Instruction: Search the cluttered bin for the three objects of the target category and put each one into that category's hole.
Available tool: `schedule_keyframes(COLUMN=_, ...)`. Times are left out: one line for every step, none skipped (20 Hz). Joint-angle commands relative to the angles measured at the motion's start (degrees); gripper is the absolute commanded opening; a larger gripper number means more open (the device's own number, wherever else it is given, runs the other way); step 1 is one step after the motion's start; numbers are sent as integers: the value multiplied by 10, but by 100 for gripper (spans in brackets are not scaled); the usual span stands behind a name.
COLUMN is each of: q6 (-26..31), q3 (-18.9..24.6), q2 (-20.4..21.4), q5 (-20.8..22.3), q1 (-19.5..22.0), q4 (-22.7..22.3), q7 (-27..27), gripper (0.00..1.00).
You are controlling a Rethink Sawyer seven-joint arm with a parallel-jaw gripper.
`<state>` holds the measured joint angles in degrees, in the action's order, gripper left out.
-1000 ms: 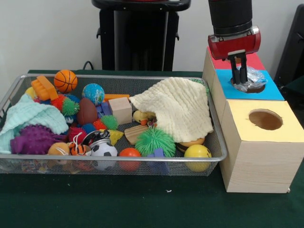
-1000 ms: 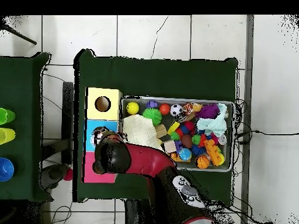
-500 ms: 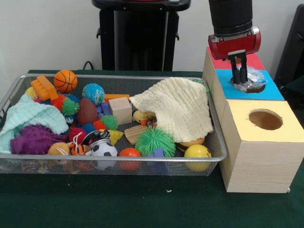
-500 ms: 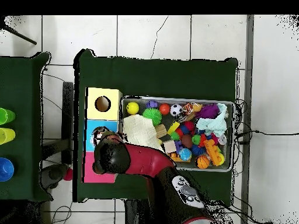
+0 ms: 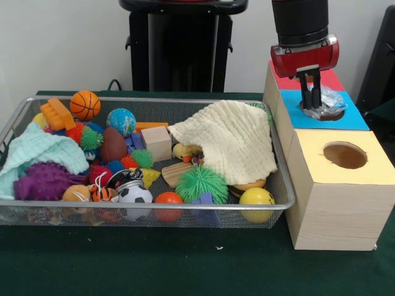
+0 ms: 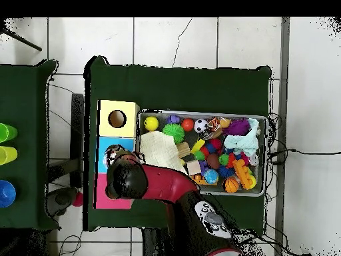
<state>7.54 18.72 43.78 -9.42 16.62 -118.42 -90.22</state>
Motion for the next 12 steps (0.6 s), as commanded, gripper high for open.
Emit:
schedule_keyframes(q6=15, q3=-45, q2=-15, q5=6, q1=-25, q4=57, q7=-82, gripper=0)
schedule_keyframes(q6=19, q3=-53, q2=-15, q5=8, q1=-31, q4=62, q7=-80, gripper=0)
schedule_keyframes(q6=20, q3=-61, q2=-17, q5=9, q1=-36, q4=66, q7=-78, gripper=0)
schedule_keyframes(q6=19, q3=-68, q2=-19, q5=9, q1=-40, q4=68, q7=-78, gripper=0)
schedule_keyframes(q6=19, q3=-74, q2=-21, q5=9, q1=-43, q4=71, q7=-78, gripper=0)
schedule_keyframes(q6=17, q3=-82, q2=-22, q5=11, q1=-48, q4=71, q7=-77, gripper=0)
schedule_keyframes(q6=17, q3=-93, q2=-23, q5=13, q1=-54, q4=73, q7=-76, gripper=0)
schedule_keyframes(q6=18, q3=-105, q2=-27, q5=15, q1=-62, q4=78, q7=-75, gripper=0)
schedule_keyframes(q6=17, q3=-115, q2=-32, q5=16, q1=-69, q4=84, q7=-74, gripper=0)
schedule_keyframes(q6=15, q3=-122, q2=-37, q5=16, q1=-74, q4=89, q7=-73, gripper=0)
schedule_keyframes(q6=14, q3=-129, q2=-42, q5=16, q1=-79, q4=94, q7=-73, gripper=0)
schedule_keyframes(q6=12, q3=-132, q2=-46, q5=16, q1=-81, q4=97, q7=-73, gripper=0)
